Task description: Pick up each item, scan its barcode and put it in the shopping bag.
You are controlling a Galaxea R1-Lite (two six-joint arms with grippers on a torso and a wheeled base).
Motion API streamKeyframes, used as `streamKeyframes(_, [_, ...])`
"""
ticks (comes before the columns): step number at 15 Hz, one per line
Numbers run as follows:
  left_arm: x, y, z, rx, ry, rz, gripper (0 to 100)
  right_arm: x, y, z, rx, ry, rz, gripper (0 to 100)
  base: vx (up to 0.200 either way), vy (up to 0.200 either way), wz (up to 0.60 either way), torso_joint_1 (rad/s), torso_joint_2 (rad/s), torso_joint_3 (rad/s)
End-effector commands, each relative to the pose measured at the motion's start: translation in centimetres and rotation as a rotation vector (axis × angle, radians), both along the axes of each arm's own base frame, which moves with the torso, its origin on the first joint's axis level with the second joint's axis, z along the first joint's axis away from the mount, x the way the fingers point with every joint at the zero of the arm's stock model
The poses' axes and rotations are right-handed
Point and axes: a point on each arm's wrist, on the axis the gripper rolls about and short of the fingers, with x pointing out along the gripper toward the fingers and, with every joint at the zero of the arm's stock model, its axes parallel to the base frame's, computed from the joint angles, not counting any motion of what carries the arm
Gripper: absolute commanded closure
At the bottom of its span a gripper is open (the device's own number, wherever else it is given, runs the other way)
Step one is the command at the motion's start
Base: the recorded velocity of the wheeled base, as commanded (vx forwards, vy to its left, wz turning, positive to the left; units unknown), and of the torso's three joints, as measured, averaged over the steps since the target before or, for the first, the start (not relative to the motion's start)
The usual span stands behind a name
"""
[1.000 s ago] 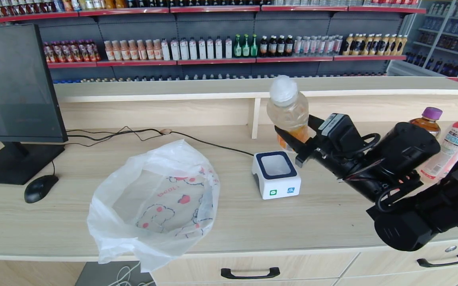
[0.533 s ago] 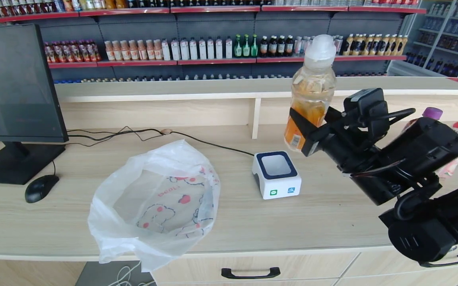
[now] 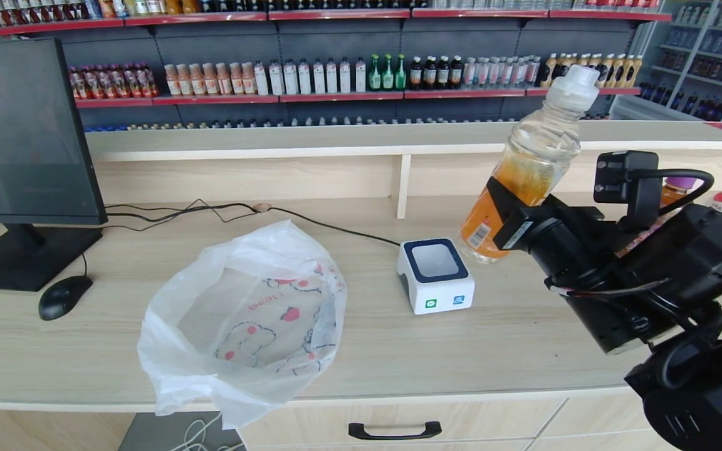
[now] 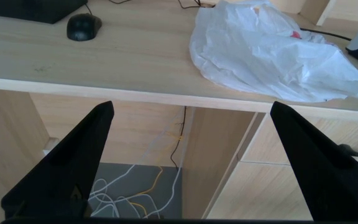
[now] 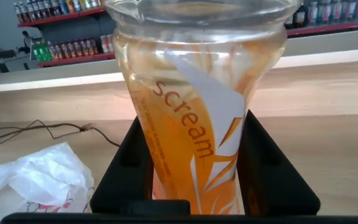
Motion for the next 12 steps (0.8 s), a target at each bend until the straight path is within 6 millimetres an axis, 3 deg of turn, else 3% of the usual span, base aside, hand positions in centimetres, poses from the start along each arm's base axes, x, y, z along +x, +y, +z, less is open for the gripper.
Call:
streamKeyframes(1, [0.0, 0.0, 0.0, -0.001, 0.001, 0.000, 0, -0.4, -0.3, 0.2, 0.010, -0.003, -0.006, 100, -0.200, 0.000, 0.00, 0.007, 0.00, -0.002])
streamKeyframes(5, [0.0, 0.0, 0.0, -0.001, 0.001, 0.000, 0, -0.3, 0.0, 0.2, -0.002, -0.008, -0.008, 100, -0.200, 0.000, 0.00, 0.006, 0.01, 0.002])
streamKeyframes(12, [0.0, 0.0, 0.0, -0.001, -0.002, -0.002, 0, -1.0, 0.7, 1.1, 0.010, -0.036, 0.022, 100, 0.000, 0.000, 0.00, 0.000, 0.00, 0.000])
